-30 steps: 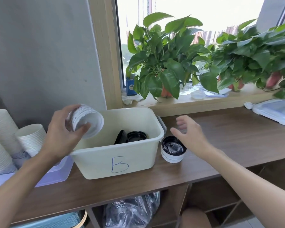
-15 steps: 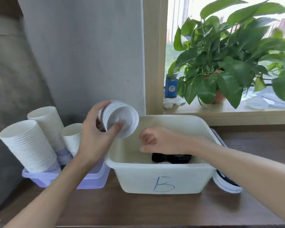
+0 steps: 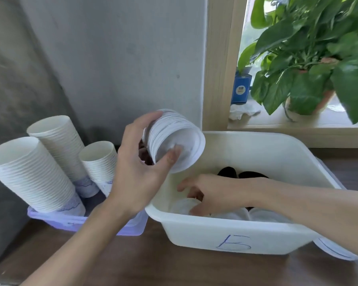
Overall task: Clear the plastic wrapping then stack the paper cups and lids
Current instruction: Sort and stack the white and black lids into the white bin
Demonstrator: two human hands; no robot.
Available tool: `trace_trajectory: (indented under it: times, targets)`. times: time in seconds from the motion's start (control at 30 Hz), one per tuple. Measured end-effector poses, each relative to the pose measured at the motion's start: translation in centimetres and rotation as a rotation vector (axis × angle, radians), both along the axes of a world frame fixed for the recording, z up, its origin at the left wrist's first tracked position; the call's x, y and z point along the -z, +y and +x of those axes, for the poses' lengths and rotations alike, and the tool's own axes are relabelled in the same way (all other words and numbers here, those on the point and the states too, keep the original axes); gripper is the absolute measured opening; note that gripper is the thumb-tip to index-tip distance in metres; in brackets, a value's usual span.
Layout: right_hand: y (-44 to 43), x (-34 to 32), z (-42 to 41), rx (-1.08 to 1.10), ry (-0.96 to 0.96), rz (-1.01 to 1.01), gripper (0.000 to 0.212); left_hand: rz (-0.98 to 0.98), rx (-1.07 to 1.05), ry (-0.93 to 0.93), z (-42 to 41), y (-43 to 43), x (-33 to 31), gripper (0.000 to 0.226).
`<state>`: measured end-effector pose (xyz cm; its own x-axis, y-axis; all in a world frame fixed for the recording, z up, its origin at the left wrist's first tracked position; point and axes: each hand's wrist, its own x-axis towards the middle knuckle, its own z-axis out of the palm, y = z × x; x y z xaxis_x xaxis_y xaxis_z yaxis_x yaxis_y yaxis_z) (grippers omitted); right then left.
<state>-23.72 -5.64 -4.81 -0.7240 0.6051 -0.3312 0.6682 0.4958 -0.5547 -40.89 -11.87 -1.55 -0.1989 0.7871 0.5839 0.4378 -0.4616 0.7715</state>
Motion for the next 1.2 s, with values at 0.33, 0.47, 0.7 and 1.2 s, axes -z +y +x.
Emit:
trace_trajectory:
  times: [0.33, 0.47, 0.7, 1.2]
  targets:
    - [0.8, -1.6, 0.5, 0.115, 0.202, 0.119, 0.018, 0.029, 0.011, 0.074, -0.3, 0.1, 0.2, 0.056]
    - [0.9, -3.7, 2.6, 0.225, 0.308, 0.223, 0.019, 0.019, 0.019, 0.052, -0.4, -0.1, 0.2, 0.056]
    - [-2.3, -9.7, 11.8, 0.626, 0.603, 0.45, 0.012, -0.027, 0.008, 0.093, 0.2, -0.5, -0.9, 0.052]
    - [-3.0, -0.1, 24.5, 1.346, 0.593, 0.403, 0.017, -0.105, -0.057, 0.147, 2.6, -3.0, -1.1, 0.048]
